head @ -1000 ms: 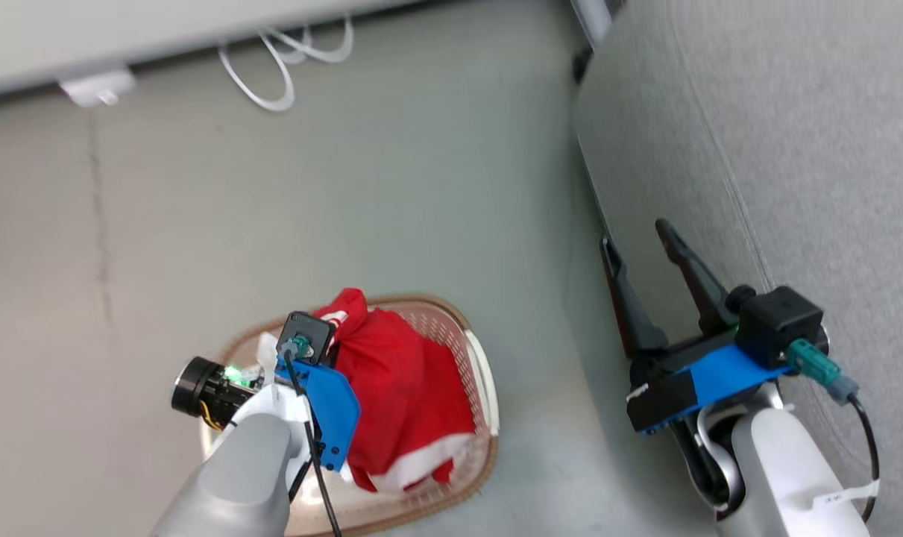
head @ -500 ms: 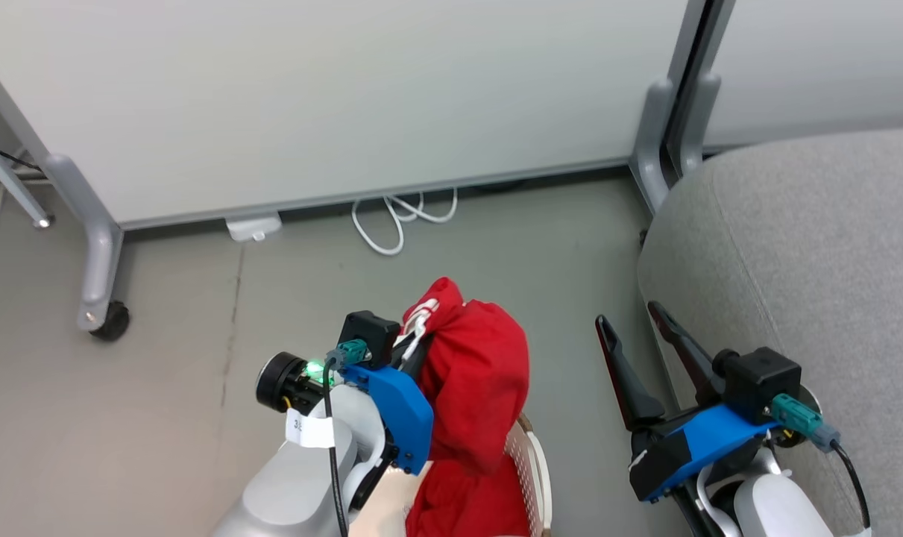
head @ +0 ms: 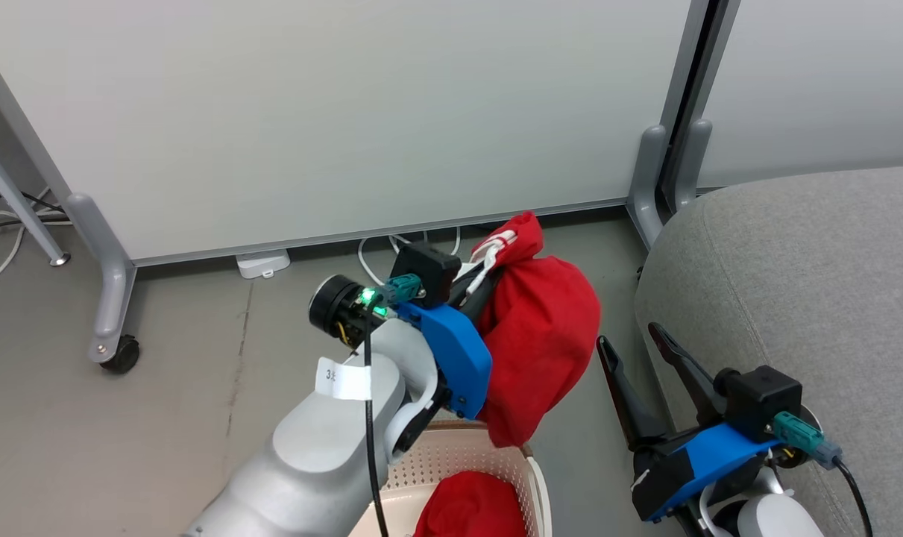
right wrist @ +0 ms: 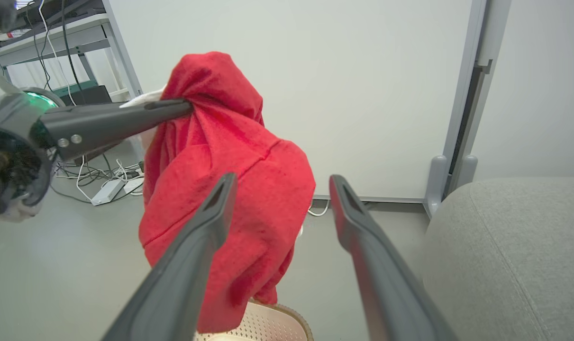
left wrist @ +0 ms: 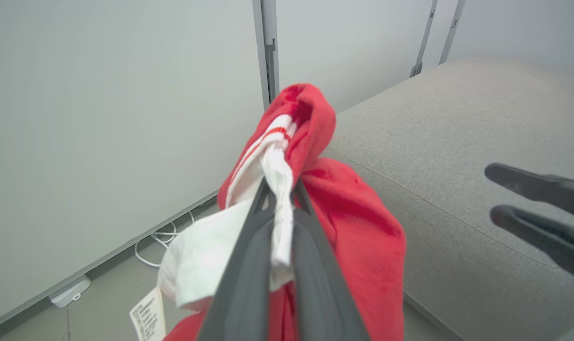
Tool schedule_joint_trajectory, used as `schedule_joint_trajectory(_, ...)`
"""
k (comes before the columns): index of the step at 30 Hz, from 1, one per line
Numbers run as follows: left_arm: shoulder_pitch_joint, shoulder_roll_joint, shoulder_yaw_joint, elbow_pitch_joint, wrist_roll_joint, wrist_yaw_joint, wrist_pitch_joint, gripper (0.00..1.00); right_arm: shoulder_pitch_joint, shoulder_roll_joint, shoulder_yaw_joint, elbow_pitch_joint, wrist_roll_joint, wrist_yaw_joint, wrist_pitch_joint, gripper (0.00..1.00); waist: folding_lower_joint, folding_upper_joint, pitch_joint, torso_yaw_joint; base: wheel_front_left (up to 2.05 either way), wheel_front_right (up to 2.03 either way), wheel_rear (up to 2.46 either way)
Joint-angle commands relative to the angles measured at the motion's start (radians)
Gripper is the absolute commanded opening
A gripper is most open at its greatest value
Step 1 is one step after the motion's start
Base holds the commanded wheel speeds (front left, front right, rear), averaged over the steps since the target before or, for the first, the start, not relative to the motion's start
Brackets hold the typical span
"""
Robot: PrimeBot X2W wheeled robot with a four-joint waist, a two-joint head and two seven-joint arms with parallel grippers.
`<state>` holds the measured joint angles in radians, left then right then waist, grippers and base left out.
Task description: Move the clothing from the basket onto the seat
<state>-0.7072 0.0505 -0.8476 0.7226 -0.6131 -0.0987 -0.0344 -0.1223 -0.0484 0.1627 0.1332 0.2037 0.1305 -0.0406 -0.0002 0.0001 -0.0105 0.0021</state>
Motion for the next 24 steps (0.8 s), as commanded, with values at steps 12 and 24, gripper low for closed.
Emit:
schedule_joint_trajectory(12, -0.086, 0.000, -0.118, -0.084, -0.125, 0.046, 0.008, 0.00, 0.012, -0.004, 0.010, -0.012, 0.003, 0.000, 0.006, 1.00, 0.0002, -0.0001, 0.000, -0.022, 0.00, 0.00, 0.00)
schedule_joint_trajectory(24, -0.112, 0.000, -0.187, -0.054, -0.203, 0.071, -0.023, 0.00, 0.016, -0.004, 0.013, -0.021, 0.000, 0.000, 0.011, 1.00, 0.0002, -0.0001, 0.002, -0.034, 0.00, 0.00, 0.00)
